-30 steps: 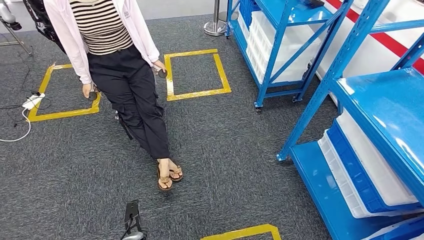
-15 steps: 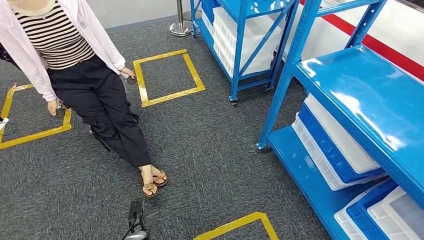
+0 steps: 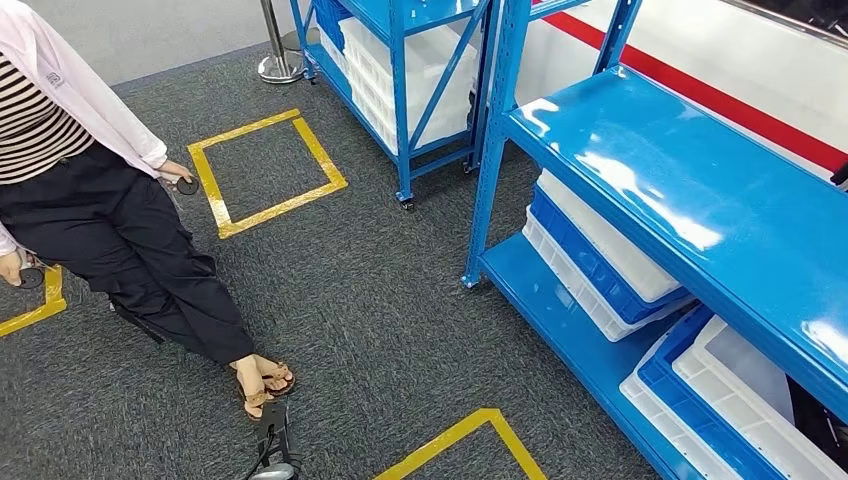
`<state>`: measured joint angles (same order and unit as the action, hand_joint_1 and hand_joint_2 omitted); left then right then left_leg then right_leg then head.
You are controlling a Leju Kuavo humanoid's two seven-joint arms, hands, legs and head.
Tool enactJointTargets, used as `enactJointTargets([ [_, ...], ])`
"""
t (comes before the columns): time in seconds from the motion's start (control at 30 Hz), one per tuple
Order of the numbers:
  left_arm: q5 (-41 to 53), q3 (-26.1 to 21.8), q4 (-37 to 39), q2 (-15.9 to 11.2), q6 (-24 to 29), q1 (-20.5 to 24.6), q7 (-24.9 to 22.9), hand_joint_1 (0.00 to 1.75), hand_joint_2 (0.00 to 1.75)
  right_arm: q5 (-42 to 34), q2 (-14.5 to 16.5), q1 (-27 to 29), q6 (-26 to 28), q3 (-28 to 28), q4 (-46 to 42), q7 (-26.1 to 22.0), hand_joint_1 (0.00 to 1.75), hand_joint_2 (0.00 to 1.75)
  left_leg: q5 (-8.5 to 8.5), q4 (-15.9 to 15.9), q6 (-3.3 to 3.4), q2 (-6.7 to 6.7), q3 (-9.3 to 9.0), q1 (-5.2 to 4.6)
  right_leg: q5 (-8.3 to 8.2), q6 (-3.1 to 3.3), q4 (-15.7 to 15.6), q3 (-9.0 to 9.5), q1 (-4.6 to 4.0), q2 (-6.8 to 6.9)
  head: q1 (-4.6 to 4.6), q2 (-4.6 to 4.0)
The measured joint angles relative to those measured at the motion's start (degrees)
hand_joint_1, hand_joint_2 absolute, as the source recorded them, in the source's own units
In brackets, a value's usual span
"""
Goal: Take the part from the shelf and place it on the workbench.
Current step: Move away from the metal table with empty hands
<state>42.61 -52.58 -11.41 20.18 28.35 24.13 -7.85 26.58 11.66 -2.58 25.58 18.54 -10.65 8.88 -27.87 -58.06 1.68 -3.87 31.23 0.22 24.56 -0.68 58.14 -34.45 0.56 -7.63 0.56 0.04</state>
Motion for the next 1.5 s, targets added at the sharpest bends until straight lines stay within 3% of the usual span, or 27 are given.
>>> enactJointTargets([
  [0.03, 0.10, 0.10, 0.00, 0.09, -0.02, 0.05, 0.01, 0.00, 0.00, -0.07, 0.05, 0.06, 0.11, 0.09, 0.02, 0.15, 0.00, 0.00, 0.34, 0.46, 0.28, 0.67, -0.21, -0.02, 0.03, -0.20, 0.22, -0.32, 0.00, 0.46, 0.01, 0.00],
  [0.1, 0.34, 0.34, 0.00, 0.32, -0.08, 0.14, 0.01, 0.00, 0.00, -0.20, 0.09, 0.01, 0.44, 0.25, 0.05, 0.44, 0.00, 0.00, 0.96, 1.50, 0.86, 2.14, -0.58, 0.13, 1.58, -0.24, 2.98, -1.97, -0.22, 3.38, 0.23, 0.00],
  [0.17, 0.53, 0.55, 0.00, 0.41, -0.13, 0.03, -0.02, 0.00, 0.00, -0.31, 0.14, -0.07, 0.71, 0.32, 0.05, 0.66, 0.00, 0.00, 1.10, 1.84, 1.13, 3.92, -0.55, 0.14, 4.95, -0.16, 9.86, -5.29, -0.07, 6.25, 0.46, 0.00],
  [0.23, 0.61, 0.75, 0.01, 0.41, -0.15, -0.15, -0.07, 0.00, 0.00, -0.37, 0.17, 0.01, 0.84, 0.40, 0.05, 0.80, 0.00, 0.00, 1.06, 1.82, 1.12, 5.86, -0.37, 0.11, 6.97, -0.77, 15.35, -7.81, 0.33, 6.87, 0.52, 0.00],
  [0.27, 0.63, 0.83, 0.02, 0.41, -0.16, -0.18, -0.08, 0.00, 0.00, -0.40, 0.17, 0.09, 0.91, 0.48, 0.05, 0.88, 0.00, 0.00, 1.02, 1.79, 1.04, 6.73, -0.32, 0.14, 6.72, -1.35, 15.13, -7.45, 0.58, 7.13, 0.53, 0.00],
  [0.3, 0.64, 0.88, 0.04, 0.41, -0.18, -0.19, -0.08, 0.00, 0.00, -0.44, 0.16, 0.16, 0.98, 0.57, 0.05, 0.94, 0.00, 0.00, 0.94, 1.75, 0.90, 7.52, -0.35, 0.19, 5.73, -2.01, 12.65, -5.86, 0.85, 7.62, 0.54, 0.00],
  [0.37, 0.68, 0.93, 0.07, 0.40, -0.20, -0.18, -0.09, 0.00, 0.00, -0.51, 0.21, 0.17, 1.09, 0.73, 0.05, 1.08, 0.00, 0.00, 0.58, 1.50, 0.31, 8.88, -0.50, 0.12, 3.26, -2.98, 4.71, -1.15, 1.28, 10.35, 0.61, 0.00],
  [0.43, 0.83, 0.96, 0.08, 0.39, -0.20, -0.15, -0.16, 0.00, 0.00, -0.52, 0.36, 0.09, 1.24, 0.80, 0.05, 1.22, 0.00, 0.00, 0.12, 1.18, -0.51, 10.01, -0.76, -0.16, 2.09, -2.57, 0.34, 1.36, 1.14, 12.30, 0.45, 0.00],
  [0.47, 0.92, 0.97, 0.08, 0.43, -0.21, -0.14, -0.26, 0.00, 0.00, -0.54, 0.44, 0.06, 1.33, 0.87, 0.05, 1.28, 0.00, 0.00, -0.02, 1.17, -0.91, 10.54, -0.94, -0.20, 2.11, -2.03, 0.11, 1.44, 0.86, 12.26, 0.30, 0.00],
  [0.53, 1.06, 1.03, 0.09, 0.58, -0.28, -0.07, -0.43, 0.00, 0.00, -0.62, 0.51, 0.09, 1.53, 1.09, 0.07, 1.37, 0.00, 0.00, -0.36, 1.12, -1.72, 11.07, -1.35, 0.22, 1.99, -0.98, -0.06, 1.39, 0.79, 10.77, 0.07, 0.00],
  [0.6, 1.14, 1.14, 0.09, 0.73, -0.42, 0.00, -0.48, 0.00, 0.00, -0.69, 0.56, 0.04, 1.66, 1.24, 0.07, 1.41, 0.00, 0.00, -2.23, -1.02, -2.42, 8.61, -0.66, 0.74, 1.80, -0.05, -0.23, 1.48, 1.09, 9.37, -0.19, 0.00],
  [0.67, 1.17, 1.19, 0.10, 0.76, -0.51, -0.13, -0.56, 0.00, 0.00, -0.70, 0.64, -0.06, 1.71, 1.27, 0.07, 1.44, 0.00, 0.00, -5.95, -7.43, -2.63, 5.16, 2.17, 0.95, 1.62, 0.63, -0.24, 1.54, 0.98, 7.97, -0.50, 0.00],
  [0.73, 1.17, 1.17, 0.13, 0.73, -0.52, -0.38, -0.67, 0.00, 0.00, -0.71, 0.68, -0.04, 1.74, 1.31, 0.07, 1.46, 0.00, 0.00, -8.20, -13.95, -2.53, 4.05, 5.43, 0.95, 1.55, 0.90, -0.21, 1.57, 0.55, 6.32, -0.54, 0.00],
  [0.8, 1.19, 1.19, 0.15, 0.70, -0.57, -0.47, -0.71, 0.00, 0.00, -0.85, 0.69, 0.05, 1.89, 1.41, 0.07, 1.45, 0.00, 0.00, -6.08, -13.41, -2.15, 3.69, 5.76, 0.94, 1.55, 0.90, -0.18, 1.76, 0.27, 4.59, -0.53, 0.00],
  [0.83, 1.20, 1.19, 0.15, 0.69, -0.61, -0.46, -0.71, 0.00, 0.00, -0.98, 0.72, 0.06, 2.00, 1.49, 0.07, 1.41, 0.00, 0.00, -3.75, -10.19, -1.85, 3.16, 4.54, 0.94, 1.55, 0.89, -0.18, 1.89, 0.22, 3.78, -0.52, 0.00],
  [0.9, 1.22, 1.20, 0.15, 0.68, -0.68, -0.43, -0.71, 0.00, 0.00, -1.24, 0.87, 0.02, 2.19, 1.64, 0.07, 1.34, 0.00, 0.00, -0.32, -3.19, -1.22, 0.59, 1.62, 0.97, 1.49, 0.77, -0.17, 1.93, 0.18, 2.37, -0.48, 0.00],
  [0.97, 1.22, 1.20, 0.16, 0.66, -0.68, -0.39, -0.71, 0.00, 0.00, -1.34, 1.05, 0.00, 2.34, 1.70, 0.07, 1.29, 0.00, 0.00, 0.33, -0.17, -0.81, -1.03, 0.41, 0.79, 1.24, 0.32, -0.19, 1.49, 0.32, 1.22, -0.56, 0.00],
  [1.03, 1.23, 1.21, 0.17, 0.72, -0.68, -0.29, -0.71, 0.00, 0.00, -1.37, 1.18, 0.10, 2.48, 1.73, 0.07, 1.28, 0.00, 0.00, 0.59, 0.60, -0.35, 0.02, 0.21, 0.65, 0.92, -0.36, -0.29, 0.89, 0.37, 0.31, -0.66, 0.00],
  [1.1, 1.24, 1.23, 0.17, 0.84, -0.68, -0.17, -0.70, 0.00, 0.00, -1.39, 1.22, 0.14, 2.58, 1.80, 0.07, 1.28, 0.00, 0.00, 1.26, 1.78, 0.38, 1.52, -0.27, 0.69, 1.74, -0.56, 1.39, -0.36, 0.13, 2.13, -0.50, 0.00],
  [1.17, 1.24, 1.23, 0.17, 0.89, -0.69, -0.19, -0.70, 0.00, 0.00, -1.39, 1.20, 0.03, 2.63, 1.91, 0.07, 1.28, 0.00, 0.00, 1.61, 2.42, 0.84, 3.28, -0.50, 0.59, 4.57, -0.20, 7.29, -3.41, 0.05, 5.36, -0.24, 0.00],
  [1.23, 1.24, 1.22, 0.18, 0.89, -0.70, -0.27, -0.72, 0.00, 0.00, -1.38, 1.18, 0.02, 2.63, 2.04, 0.07, 1.28, 0.00, 0.00, 1.62, 2.42, 0.91, 5.14, -0.36, 0.50, 7.23, -0.27, 14.25, -6.75, 0.23, 6.64, -0.11, 0.00],
  [1.27, 1.24, 1.22, 0.19, 0.89, -0.70, -0.29, -0.72, 0.00, 0.00, -1.39, 1.16, 0.08, 2.63, 2.09, 0.07, 1.28, 0.00, 0.00, 1.60, 2.40, 0.87, 6.00, -0.31, 0.51, 7.54, -0.64, 15.68, -7.33, 0.39, 6.92, -0.11, 0.00],
  [1.3, 1.24, 1.22, 0.20, 0.89, -0.69, -0.29, -0.72, 0.00, 0.00, -1.39, 1.12, 0.17, 2.63, 2.12, 0.07, 1.28, 0.00, 0.00, 1.56, 2.37, 0.78, 6.74, -0.30, 0.55, 7.00, -1.16, 14.96, -6.77, 0.58, 7.20, -0.10, 0.00],
  [1.33, 1.24, 1.22, 0.22, 0.89, -0.69, -0.28, -0.74, 0.00, 0.00, -1.40, 1.07, 0.24, 2.63, 2.14, 0.07, 1.27, 0.00, 0.00, 1.47, 2.30, 0.61, 7.43, -0.36, 0.63, 5.72, -1.79, 11.84, -4.94, 0.84, 7.78, -0.06, 0.00],
  [1.4, 1.24, 1.22, 0.22, 0.87, -0.68, -0.24, -0.79, 0.00, 0.00, -1.43, 1.03, 0.23, 2.63, 2.19, 0.07, 1.09, 0.00, 0.00, 1.04, 1.83, -0.09, 8.57, -0.45, 0.54, 3.17, -2.62, 3.88, -0.27, 1.08, 10.47, 0.13, 0.00],
  [1.47, 1.23, 1.21, 0.22, 0.84, -0.67, -0.18, -0.80, 0.00, 0.00, -1.52, 1.08, 0.09, 2.63, 2.23, 0.07, 0.67, 0.00, 0.00, 0.51, 1.34, -0.89, 9.52, -0.59, 0.22, 2.21, -2.16, -0.08, 1.94, 0.93, 12.15, 0.08, 0.00],
  [1.5, 1.21, 1.20, 0.22, 0.83, -0.67, -0.16, -0.80, 0.00, 0.00, -1.58, 1.12, 0.05, 2.63, 2.28, 0.07, 0.47, 0.00, 0.00, 0.36, 1.25, -1.21, 10.02, -0.69, 0.16, 2.23, -1.67, -0.24, 1.92, 0.74, 11.90, 0.01, 0.00],
])
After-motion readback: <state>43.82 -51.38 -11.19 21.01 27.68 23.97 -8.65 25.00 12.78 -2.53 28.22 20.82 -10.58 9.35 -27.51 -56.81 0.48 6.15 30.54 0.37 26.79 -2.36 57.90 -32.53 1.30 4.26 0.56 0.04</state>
